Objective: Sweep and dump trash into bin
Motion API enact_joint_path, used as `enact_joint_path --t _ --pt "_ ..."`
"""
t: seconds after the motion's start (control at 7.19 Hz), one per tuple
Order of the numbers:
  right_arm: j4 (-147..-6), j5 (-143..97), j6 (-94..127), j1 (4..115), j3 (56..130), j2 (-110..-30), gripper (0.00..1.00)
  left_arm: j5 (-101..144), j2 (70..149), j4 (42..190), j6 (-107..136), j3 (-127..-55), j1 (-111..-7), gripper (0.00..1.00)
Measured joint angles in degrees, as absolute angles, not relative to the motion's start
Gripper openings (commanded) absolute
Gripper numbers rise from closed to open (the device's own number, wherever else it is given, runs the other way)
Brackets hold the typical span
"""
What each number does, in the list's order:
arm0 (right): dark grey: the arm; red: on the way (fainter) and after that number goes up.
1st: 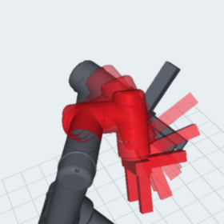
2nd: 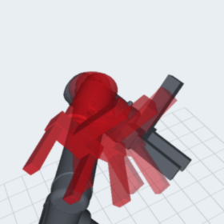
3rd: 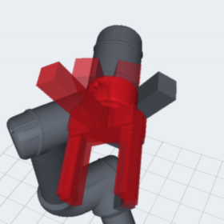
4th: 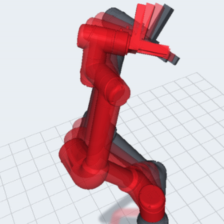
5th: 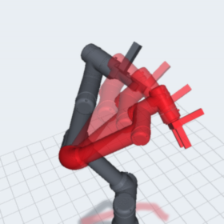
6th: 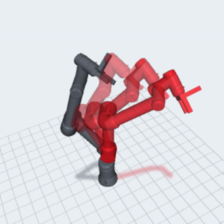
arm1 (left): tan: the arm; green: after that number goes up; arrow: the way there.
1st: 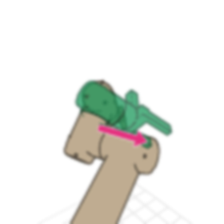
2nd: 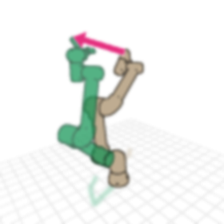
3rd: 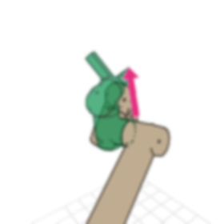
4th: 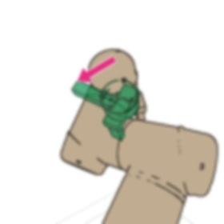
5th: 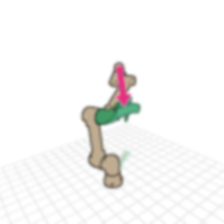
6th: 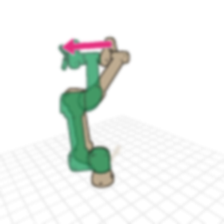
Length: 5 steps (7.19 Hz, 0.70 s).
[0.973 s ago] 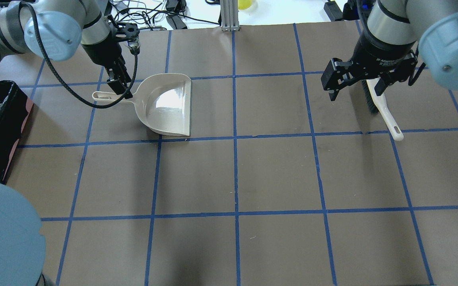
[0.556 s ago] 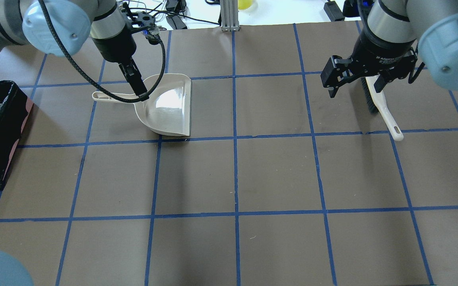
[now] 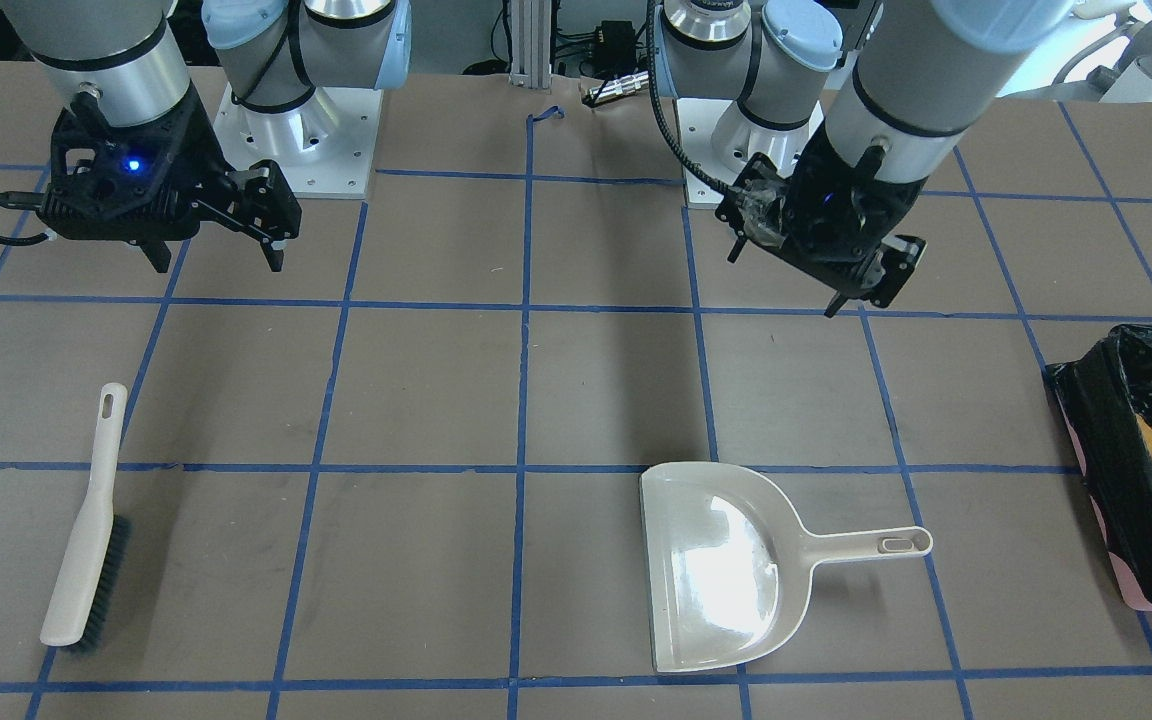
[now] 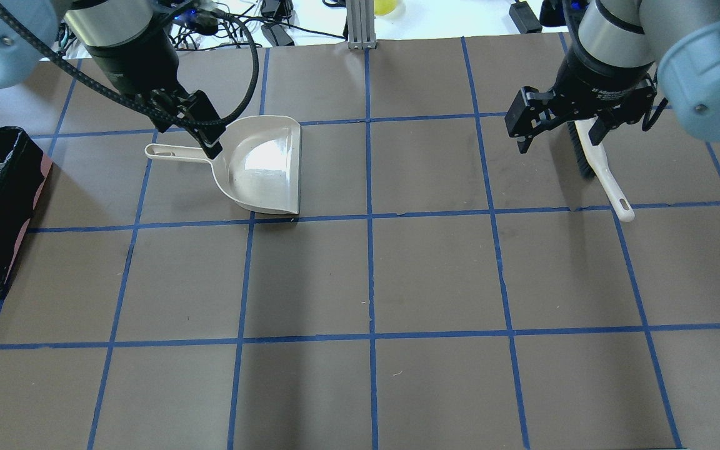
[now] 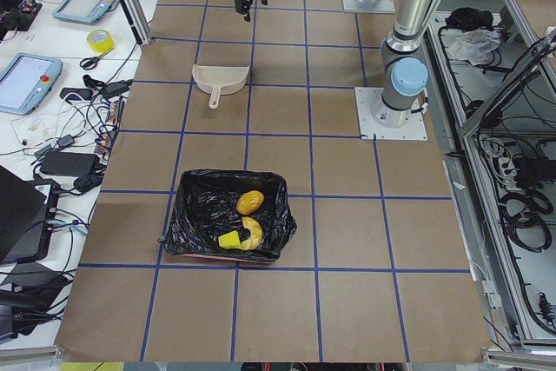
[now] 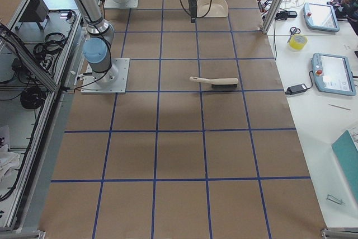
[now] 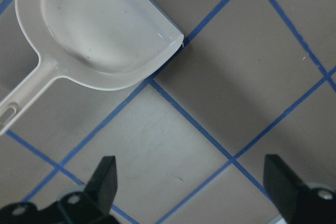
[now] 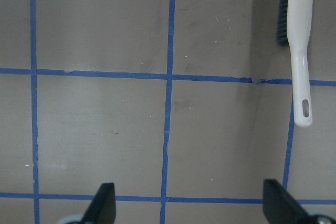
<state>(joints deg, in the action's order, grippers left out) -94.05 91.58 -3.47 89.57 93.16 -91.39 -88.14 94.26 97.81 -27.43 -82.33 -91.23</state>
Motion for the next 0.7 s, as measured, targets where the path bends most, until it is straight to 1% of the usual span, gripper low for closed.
enact_joint_path --t 0.42,0.7 --pt "-94.0 91.6 -3.5 89.6 93.2 -91.4 1.0 -88.0 86.8 99.2 -11.1 -86.1 -91.2 1.0" --pt "-94.0 91.6 -3.5 89.6 93.2 -91.4 1.0 -88.0 84.5 98.3 -7.8 -88.6 -91.2 1.0"
